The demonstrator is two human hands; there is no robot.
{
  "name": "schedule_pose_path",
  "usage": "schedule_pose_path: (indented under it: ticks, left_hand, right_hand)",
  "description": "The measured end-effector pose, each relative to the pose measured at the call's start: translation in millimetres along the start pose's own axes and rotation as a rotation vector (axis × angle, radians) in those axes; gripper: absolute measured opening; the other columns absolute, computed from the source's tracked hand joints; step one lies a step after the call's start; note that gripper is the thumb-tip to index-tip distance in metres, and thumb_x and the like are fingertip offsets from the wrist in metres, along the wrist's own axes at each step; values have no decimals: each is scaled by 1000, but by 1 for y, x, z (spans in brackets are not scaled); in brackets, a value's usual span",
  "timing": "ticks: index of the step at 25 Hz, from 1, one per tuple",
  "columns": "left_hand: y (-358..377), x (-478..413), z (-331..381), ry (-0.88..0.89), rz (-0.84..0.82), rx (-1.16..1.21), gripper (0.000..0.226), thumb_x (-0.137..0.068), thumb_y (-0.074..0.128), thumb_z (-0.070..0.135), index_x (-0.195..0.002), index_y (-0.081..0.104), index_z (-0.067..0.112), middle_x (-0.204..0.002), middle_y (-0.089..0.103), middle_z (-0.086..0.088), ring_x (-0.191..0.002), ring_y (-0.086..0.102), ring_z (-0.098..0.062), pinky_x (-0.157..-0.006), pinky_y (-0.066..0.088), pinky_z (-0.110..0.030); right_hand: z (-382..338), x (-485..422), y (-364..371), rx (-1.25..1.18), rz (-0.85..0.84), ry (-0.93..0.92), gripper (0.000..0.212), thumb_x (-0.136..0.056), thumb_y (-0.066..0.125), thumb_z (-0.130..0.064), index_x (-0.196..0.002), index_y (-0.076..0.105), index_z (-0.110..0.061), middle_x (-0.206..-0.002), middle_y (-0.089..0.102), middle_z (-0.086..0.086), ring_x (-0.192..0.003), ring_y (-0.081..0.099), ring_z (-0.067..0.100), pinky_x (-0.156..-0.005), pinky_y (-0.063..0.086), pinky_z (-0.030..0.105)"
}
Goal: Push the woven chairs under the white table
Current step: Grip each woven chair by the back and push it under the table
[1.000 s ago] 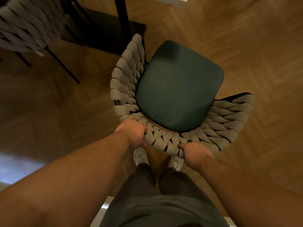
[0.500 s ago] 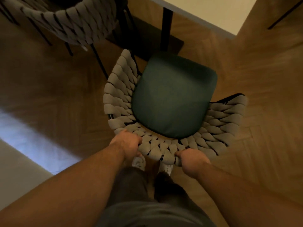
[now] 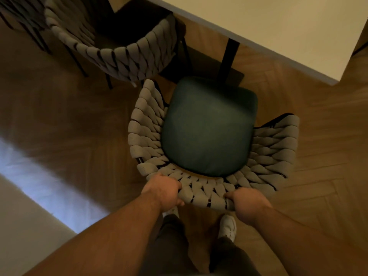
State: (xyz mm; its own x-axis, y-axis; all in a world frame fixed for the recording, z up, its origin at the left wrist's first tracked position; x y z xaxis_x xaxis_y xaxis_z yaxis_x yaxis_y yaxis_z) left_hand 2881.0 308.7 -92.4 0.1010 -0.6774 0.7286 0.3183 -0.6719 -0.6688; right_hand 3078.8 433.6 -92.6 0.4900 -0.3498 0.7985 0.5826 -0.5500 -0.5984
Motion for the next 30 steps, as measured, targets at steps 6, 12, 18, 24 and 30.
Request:
schedule_pose_path:
  ticks: [6, 12, 18, 24, 30]
  left_hand:
    - [-22, -15, -81, -12, 9, -27, 43, -93, 57, 63, -124, 63, 34, -119, 67, 7, -118, 58, -18, -119, 28, -50]
    - [-49, -22, -117, -38, 137, -19, 50, -97, 55, 55, -141, 53, 30, -145, 55, 5, -140, 44, -19, -127, 5, -52]
    - [-71, -34, -141, -54, 81, -31, 60, -92, 57, 65, -142, 49, 32, -147, 53, 3, -142, 41, -19, -127, 1, -53]
    - [-74, -45, -149, 17, 38, 13, 69, -84, 60, 74, -140, 52, 35, -145, 54, 8, -139, 42, -14, -126, 0, -43]
    - [-103, -56, -204, -136, 259, 39, 69, -94, 33, 77, -145, 51, 33, -164, 35, 2, -156, 15, -22, -125, -6, -55]
  right_hand:
    - [-52, -43, -46, -27, 9, 14, 39, -98, 54, -14, -130, 62, -35, -111, 66, -5, -104, 63, 18, -92, 53, 36]
    - [-69, -73, -81, -8, 17, -7, 34, -94, 56, -16, -121, 64, -34, -98, 62, -6, -90, 59, 18, -83, 53, 35]
    - [-71, -87, -92, -83, 0, -18, 37, -87, 61, -17, -117, 66, -40, -100, 64, -11, -92, 60, 14, -83, 55, 34]
    - [-73, -104, -91, -224, -204, -4, 69, -85, 72, -19, -148, 51, -37, -138, 60, -6, -122, 59, 18, -99, 53, 33]
    - [-126, -135, -129, -574, -283, -75, 62, -92, 67, -29, -151, 49, -32, -148, 56, -3, -127, 58, 17, -107, 49, 34]
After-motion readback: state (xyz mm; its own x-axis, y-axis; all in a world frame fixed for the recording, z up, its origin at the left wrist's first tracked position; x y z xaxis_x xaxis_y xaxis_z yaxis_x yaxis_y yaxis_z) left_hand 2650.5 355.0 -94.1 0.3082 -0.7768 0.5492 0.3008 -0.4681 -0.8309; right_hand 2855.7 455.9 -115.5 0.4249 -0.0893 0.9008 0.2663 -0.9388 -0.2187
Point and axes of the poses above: each hand's wrist, its own x-axis away from the middle knuckle, its own y-axis out of the palm, z = x × y, the point moved 7 cm from there along -x, towards the middle knuckle
